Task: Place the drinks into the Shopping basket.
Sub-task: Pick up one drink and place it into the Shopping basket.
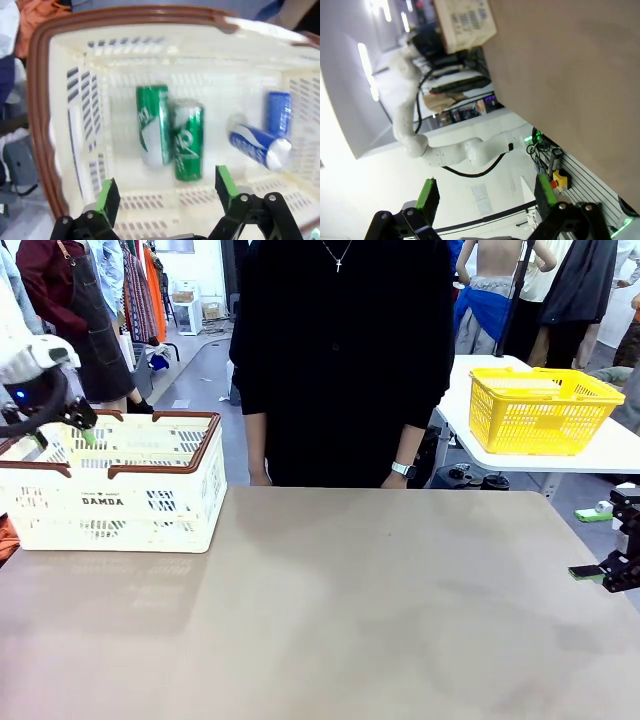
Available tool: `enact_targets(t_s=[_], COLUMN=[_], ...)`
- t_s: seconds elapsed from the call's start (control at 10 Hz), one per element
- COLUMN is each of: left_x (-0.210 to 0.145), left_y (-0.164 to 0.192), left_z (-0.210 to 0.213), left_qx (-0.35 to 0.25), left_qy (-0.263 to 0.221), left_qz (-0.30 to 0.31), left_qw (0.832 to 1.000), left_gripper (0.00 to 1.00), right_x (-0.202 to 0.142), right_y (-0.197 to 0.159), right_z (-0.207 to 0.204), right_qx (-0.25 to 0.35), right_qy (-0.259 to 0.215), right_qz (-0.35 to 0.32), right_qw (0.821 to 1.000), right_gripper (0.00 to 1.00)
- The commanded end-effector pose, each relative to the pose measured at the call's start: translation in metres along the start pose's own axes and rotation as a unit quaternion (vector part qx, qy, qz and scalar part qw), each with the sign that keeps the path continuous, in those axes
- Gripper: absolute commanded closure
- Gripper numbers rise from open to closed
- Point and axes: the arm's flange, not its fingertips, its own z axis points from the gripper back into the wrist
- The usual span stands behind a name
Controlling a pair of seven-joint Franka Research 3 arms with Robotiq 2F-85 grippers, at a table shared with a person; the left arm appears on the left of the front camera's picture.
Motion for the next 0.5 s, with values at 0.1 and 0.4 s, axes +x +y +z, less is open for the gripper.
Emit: enact_targets(t_s=[0.1, 0.4], left_x=[-0.064, -0.128], left_y=[0.006, 0.060], left_z=[0.079, 0.101], left_qx=[-0.191, -0.438], left_qy=[0.006, 0.130], left_qz=[0.075, -0.029], left_qw=[0.979, 0.889], left_gripper=[0.00, 0.00], right_x=[-0.004, -0.004], right_y=[0.004, 0.004], right_z=[0.000, 0.000], right_qx=[-0.009, -0.009], right_qy=[-0.001, -0.001], right_qz=[-0.009, -0.009], right_qw=[1.000, 1.000], right_gripper=[0.00, 0.00])
